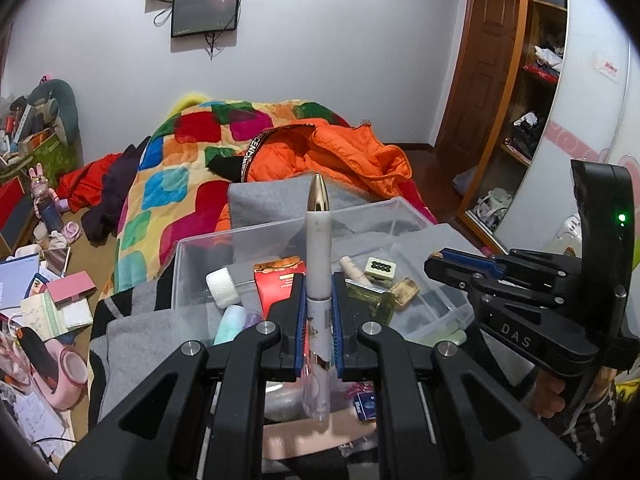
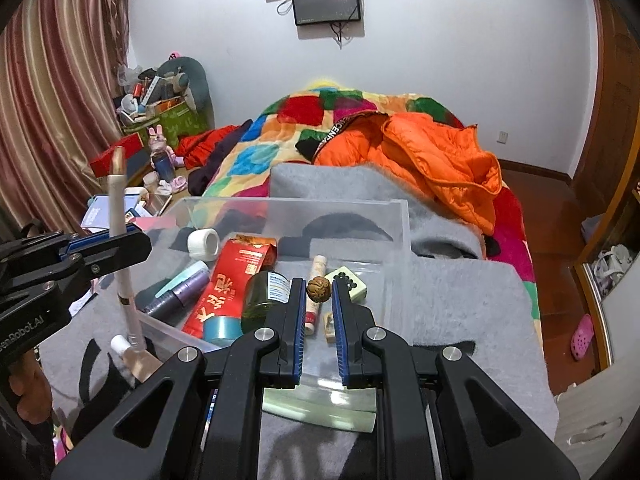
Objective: Organize objects
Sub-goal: 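Carry the pen and walnut into the clear box and release both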
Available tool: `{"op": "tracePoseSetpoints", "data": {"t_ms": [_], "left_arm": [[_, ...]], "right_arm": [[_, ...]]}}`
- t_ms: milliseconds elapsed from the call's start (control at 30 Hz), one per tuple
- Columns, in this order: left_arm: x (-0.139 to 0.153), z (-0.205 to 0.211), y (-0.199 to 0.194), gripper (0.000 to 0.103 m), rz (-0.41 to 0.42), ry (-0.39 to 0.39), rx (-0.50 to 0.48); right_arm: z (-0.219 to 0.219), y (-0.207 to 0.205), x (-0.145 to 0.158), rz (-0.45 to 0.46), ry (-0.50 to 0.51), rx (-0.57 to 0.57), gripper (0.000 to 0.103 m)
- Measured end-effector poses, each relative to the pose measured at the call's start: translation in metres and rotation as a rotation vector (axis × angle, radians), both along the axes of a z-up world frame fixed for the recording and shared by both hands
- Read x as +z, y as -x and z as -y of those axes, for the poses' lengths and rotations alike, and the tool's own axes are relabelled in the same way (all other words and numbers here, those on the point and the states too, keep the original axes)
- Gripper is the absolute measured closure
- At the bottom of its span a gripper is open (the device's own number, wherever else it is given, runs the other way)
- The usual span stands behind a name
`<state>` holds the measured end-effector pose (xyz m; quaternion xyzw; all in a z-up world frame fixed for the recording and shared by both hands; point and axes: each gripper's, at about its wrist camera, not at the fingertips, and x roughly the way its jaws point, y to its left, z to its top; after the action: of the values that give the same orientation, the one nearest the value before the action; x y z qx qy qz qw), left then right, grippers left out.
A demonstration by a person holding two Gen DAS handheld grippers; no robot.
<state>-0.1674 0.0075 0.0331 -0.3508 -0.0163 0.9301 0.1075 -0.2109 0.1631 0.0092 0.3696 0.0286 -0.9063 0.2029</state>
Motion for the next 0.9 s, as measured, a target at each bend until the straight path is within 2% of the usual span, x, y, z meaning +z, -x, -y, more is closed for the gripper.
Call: {"op": "tracePoseSetpoints", "data": {"t_ms": [200,433,700,833,900], "left_arm": [[-0.004,0.005,0.018,0.093,0.037,-0.056,-0.004],[-0.021,0.005,0.035,0.093,0.130,-0.084,-0.018],[-0.015,0.001,0.021,0.092,0.093,-0.058,-0.026],[-0.005,0.000,0.004,0.075,0.047,-0.042,-0.024],[-0.002,-0.001,-0.003,0.071,0.031,-0.030,-0.018]], "right_arm": [[0.004,0.005,-0.009,0.022,-0.023,0.004,0.091],[0.007,0.010,-0.017,0.045,-0.043,0.003,0.091],[0.006,0.007,-0.016,0.056,-0.046,0.012,0.089],[0.004,0.002,-0.013,0.047,-0.037,0.012,0.079],[0.002,-0.002,-0.010,0.038,-0.033,0.012,0.074]]}}
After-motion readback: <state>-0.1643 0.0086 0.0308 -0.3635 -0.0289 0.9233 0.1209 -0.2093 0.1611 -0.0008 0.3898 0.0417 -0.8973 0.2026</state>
